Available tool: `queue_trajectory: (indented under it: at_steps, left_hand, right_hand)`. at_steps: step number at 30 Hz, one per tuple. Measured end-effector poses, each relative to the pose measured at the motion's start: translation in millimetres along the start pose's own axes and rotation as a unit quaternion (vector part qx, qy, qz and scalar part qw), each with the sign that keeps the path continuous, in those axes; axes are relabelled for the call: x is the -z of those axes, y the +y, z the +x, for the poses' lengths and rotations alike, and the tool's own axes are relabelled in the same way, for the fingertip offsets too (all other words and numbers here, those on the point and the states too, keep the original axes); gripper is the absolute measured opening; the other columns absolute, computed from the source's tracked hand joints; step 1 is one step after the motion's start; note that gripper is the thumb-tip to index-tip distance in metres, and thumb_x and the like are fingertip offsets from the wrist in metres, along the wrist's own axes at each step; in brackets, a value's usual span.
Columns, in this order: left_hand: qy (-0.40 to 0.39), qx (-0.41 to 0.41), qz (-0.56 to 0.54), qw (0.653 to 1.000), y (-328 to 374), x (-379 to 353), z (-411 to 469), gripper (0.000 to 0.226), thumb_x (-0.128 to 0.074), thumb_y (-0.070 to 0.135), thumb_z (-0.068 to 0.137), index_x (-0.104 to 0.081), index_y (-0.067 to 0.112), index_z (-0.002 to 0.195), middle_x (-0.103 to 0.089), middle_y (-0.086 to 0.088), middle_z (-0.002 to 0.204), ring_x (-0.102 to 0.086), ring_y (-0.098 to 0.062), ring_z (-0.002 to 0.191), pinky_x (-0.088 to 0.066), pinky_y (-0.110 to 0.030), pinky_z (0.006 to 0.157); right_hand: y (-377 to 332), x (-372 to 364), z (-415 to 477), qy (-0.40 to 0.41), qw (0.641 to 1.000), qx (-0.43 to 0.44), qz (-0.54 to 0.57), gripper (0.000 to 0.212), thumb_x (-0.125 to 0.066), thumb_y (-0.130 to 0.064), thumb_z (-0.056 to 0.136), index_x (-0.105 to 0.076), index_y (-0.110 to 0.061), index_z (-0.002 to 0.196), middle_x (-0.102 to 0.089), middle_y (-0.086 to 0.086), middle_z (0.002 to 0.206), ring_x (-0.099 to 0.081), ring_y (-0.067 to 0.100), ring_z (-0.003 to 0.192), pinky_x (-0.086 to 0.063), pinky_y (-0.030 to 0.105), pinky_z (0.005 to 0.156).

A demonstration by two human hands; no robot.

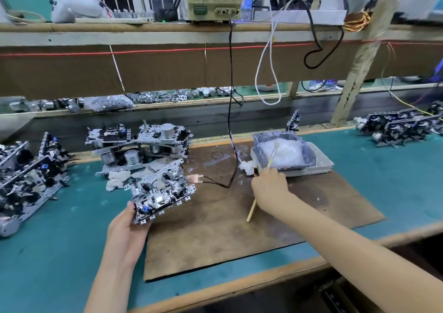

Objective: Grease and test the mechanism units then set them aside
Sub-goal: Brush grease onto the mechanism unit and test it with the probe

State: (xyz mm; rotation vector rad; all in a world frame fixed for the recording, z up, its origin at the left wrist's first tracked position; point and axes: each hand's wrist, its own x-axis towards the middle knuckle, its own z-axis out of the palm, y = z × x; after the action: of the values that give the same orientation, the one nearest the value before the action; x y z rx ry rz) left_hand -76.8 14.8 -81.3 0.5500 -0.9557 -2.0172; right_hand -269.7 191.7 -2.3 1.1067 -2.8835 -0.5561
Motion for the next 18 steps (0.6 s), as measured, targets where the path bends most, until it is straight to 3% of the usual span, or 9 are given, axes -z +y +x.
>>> queue_trajectory:
  at_steps: [3, 5, 8, 10, 11, 13, 16, 18]
  left_hand:
    - [0.001, 0.002, -0.006, 1.0, -1.1, -0.2, -0.2, 0.062, -0.031, 0.013, 0.102, -0.077, 0.018, 0.061, -0.074, 0.004, 0.078, -0.07, -0.005, 0.073, -0.058, -0.022, 0.066]
    - [0.005, 0.002, -0.009, 1.0, -1.5, 0.0, -0.2, 0.062, -0.031, 0.012, 0.102, -0.077, 0.018, 0.061, -0.074, 0.004, 0.077, -0.07, -0.005, 0.072, -0.058, -0.022, 0.067]
    - [0.011, -0.001, -0.015, 1.0, -2.0, -0.8, -0.1, 0.062, -0.031, 0.014, 0.102, -0.078, 0.018, 0.062, -0.074, 0.003, 0.078, -0.069, -0.005, 0.071, -0.057, -0.021, 0.065]
    - [0.017, 0.0, -0.025, 1.0, -2.0, -1.6, -0.7, 0.058, -0.032, 0.016, 0.102, -0.078, 0.016, 0.066, -0.074, 0.0, 0.083, -0.07, -0.008, 0.075, -0.057, -0.022, 0.066]
    - [0.018, 0.001, -0.028, 0.999, -1.7, -1.7, -1.4, 0.057, -0.032, 0.017, 0.102, -0.079, 0.014, 0.069, -0.074, -0.002, 0.086, -0.07, -0.01, 0.077, -0.058, -0.022, 0.067]
    - [0.013, 0.002, -0.03, 0.999, -1.1, -1.7, -2.7, 0.055, -0.032, 0.018, 0.101, -0.079, 0.013, 0.074, -0.074, -0.003, 0.09, -0.07, -0.011, 0.081, -0.057, -0.023, 0.07]
    - [0.007, 0.004, -0.048, 0.999, -0.4, -0.4, -3.4, 0.055, -0.031, 0.019, 0.101, -0.079, 0.013, 0.075, -0.074, -0.004, 0.091, -0.07, -0.011, 0.082, -0.057, -0.023, 0.071]
    - [-0.004, 0.005, -0.053, 0.999, -0.5, 1.2, -3.7, 0.051, -0.034, 0.02, 0.098, -0.079, 0.013, 0.076, -0.074, -0.005, 0.091, -0.07, -0.013, 0.082, -0.058, -0.025, 0.072]
  right_hand:
    - [0.4, 7.1, -1.3, 0.014, 1.0, 0.0, 0.017, 0.027, -0.051, -0.017, 0.092, -0.054, -0.013, 0.118, -0.046, 0.012, 0.123, -0.044, 0.03, 0.115, -0.035, 0.035, 0.09]
    - [-1.7, 14.7, -4.4, 0.091, 0.991, 0.041, 0.086, 0.02, -0.048, -0.013, 0.091, -0.057, -0.011, 0.109, -0.052, 0.01, 0.114, -0.05, 0.028, 0.107, -0.037, 0.032, 0.08]
    - [-15.2, 25.5, -14.8, 0.166, 0.93, 0.172, 0.279, 0.023, -0.042, -0.014, 0.093, -0.064, -0.008, 0.091, -0.055, 0.006, 0.088, -0.051, 0.022, 0.087, -0.04, 0.033, 0.074]
    - [-31.9, 30.9, -23.6, 0.109, 0.882, 0.265, 0.375, 0.03, -0.043, -0.013, 0.093, -0.051, -0.01, 0.065, -0.044, 0.003, 0.066, -0.042, 0.016, 0.069, -0.033, 0.03, 0.064]
    - [-42.8, 30.7, -26.4, 0.066, 0.863, 0.296, 0.404, 0.034, -0.042, -0.014, 0.094, -0.043, -0.009, 0.061, -0.041, 0.005, 0.063, -0.037, 0.014, 0.064, -0.029, 0.029, 0.061]
    - [-65.8, 26.3, -28.1, -0.013, 0.835, 0.31, 0.454, 0.035, -0.04, -0.02, 0.097, -0.043, -0.004, 0.066, -0.044, 0.009, 0.071, -0.038, 0.014, 0.065, -0.03, 0.029, 0.061]
    - [-99.0, 19.3, -26.5, -0.076, 0.789, 0.259, 0.552, 0.037, -0.037, -0.03, 0.099, -0.05, -0.001, 0.079, -0.047, 0.009, 0.084, -0.048, 0.02, 0.077, -0.044, 0.032, 0.072]
    - [-118.5, 14.5, -27.1, -0.104, 0.75, 0.225, 0.613, 0.038, -0.037, -0.035, 0.098, -0.05, -0.003, 0.081, -0.045, 0.003, 0.089, -0.05, 0.018, 0.082, -0.044, 0.02, 0.065]
